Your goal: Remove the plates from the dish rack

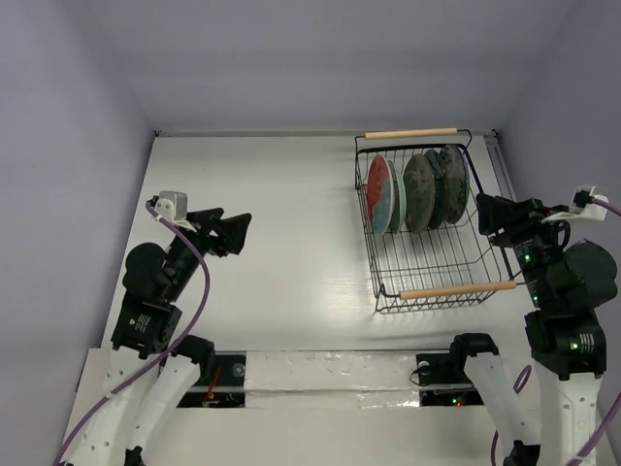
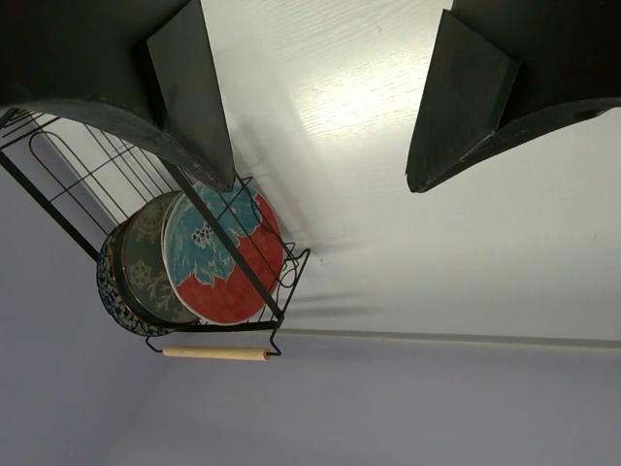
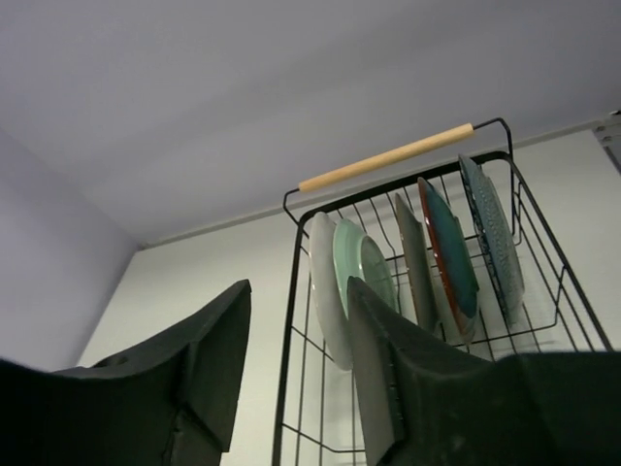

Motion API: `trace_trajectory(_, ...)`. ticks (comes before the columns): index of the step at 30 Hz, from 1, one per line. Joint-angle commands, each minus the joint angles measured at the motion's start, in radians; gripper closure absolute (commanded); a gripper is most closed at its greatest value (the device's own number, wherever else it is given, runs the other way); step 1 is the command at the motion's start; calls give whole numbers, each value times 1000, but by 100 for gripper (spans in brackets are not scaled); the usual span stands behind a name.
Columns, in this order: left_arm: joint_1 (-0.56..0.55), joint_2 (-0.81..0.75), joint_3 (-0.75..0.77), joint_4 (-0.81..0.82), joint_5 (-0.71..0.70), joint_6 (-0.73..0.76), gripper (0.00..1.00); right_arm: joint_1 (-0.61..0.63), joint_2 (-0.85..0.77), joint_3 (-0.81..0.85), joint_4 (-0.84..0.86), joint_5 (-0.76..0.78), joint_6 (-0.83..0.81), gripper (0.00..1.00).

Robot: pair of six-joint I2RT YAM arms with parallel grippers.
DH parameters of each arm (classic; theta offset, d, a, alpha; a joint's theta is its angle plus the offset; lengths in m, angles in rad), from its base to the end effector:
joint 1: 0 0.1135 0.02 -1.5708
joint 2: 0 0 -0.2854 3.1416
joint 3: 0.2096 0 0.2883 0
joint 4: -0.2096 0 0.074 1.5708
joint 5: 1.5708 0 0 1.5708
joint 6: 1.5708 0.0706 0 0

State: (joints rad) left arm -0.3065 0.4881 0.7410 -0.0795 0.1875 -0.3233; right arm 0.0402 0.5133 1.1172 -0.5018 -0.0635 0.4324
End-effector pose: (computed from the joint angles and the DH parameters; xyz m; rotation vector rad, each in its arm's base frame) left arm 0.1554 -0.0630 0.4007 0.1473 1.4244 -0.6519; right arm 0.1129 0.0090 0.4779 0.2377 1.4643 0.4302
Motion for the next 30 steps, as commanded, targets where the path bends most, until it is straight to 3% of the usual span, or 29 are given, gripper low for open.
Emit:
trace_trajectory(1, -3, -8, -8, 20, 4, 16, 32, -5, 31, 12, -1, -7, -23, 53)
trace_trajectory(6, -3, -54, -29, 23, 32, 39, 35, -5, 109, 24, -4, -139, -24, 58)
trace_trajectory(9, -3, -51, -28, 23, 40, 47, 45, -5, 125, 23, 9, -142, -20, 65)
trace_trajectory(12, -12, -46, -26, 24, 24, 40, 64, -5, 132, 21, 16, -113, -26, 84)
trace_trajectory(13, -13, -43, -23, 23, 3, 36, 77, -5, 140, 23, 6, -101, -29, 93)
trace_trajectory(17, -22, -42, -19, 15, -22, 35, 100, -5, 205, 17, 17, -122, -37, 100)
trace_trajectory(21, -31, -46, -19, 18, -36, 32, 100, -5, 277, 4, 63, -115, -26, 100)
trace_trajectory(24, -31, -48, -20, 18, -33, 27, 100, 4, 346, 6, 71, -24, -41, 100)
trace_trajectory(27, -31, -51, -23, 23, -22, 24, 89, 4, 416, 12, 69, 114, -79, 100)
trace_trajectory(30, -40, -49, -25, 38, 13, 29, 75, 4, 494, 24, 63, 152, -107, 100)
